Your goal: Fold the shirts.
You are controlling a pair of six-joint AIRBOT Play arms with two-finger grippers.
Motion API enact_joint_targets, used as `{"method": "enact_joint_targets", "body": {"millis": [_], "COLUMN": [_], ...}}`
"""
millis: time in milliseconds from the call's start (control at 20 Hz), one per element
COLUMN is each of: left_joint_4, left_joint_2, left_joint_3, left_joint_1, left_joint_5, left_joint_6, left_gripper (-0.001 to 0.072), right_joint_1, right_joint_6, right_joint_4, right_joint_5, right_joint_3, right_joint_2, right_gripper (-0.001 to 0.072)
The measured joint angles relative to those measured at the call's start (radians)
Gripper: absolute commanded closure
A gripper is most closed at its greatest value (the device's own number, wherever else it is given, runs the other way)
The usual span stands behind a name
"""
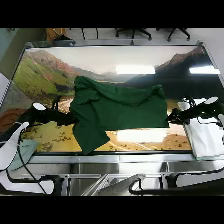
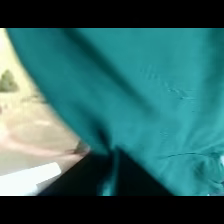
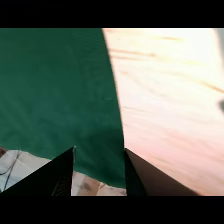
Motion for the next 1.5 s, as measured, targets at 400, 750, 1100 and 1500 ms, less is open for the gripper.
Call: {"method": "enact_joint_targets", "body": {"millis": [400,750,1100,1500], "left_joint_4": [0.003,-0.061,-0.319,-0.378], "left_joint_2": [-0.042,0.181,0.562,0.744], "left_joint_3": [0.119,0.343,0.725,0.898], "left_joint_1": [-0.010,0.000,0.196,0.568], "left_joint_5": [-0.125,-0.266,-0.293,-0.303], "left_joint_6": [0.018,-0.011,-0.040,-0.066], "left_gripper": [0.0689,0.0690,0.0690,0.0689], "right_joint_1": [0.048,0.053,0.053,0.053], "right_joint_6": [-0.034,-0.135,-0.195,-0.193], "right_joint_4": [0.017,0.260,0.408,0.304], "right_joint_5": [-0.008,0.003,-0.220,-0.320], "right_joint_3": [-0.002,0.175,0.556,0.696], "right_joint_2": [-0.028,0.199,0.527,0.629], "right_gripper": [0.0691,0.0692,0.0691,0.0692]}}
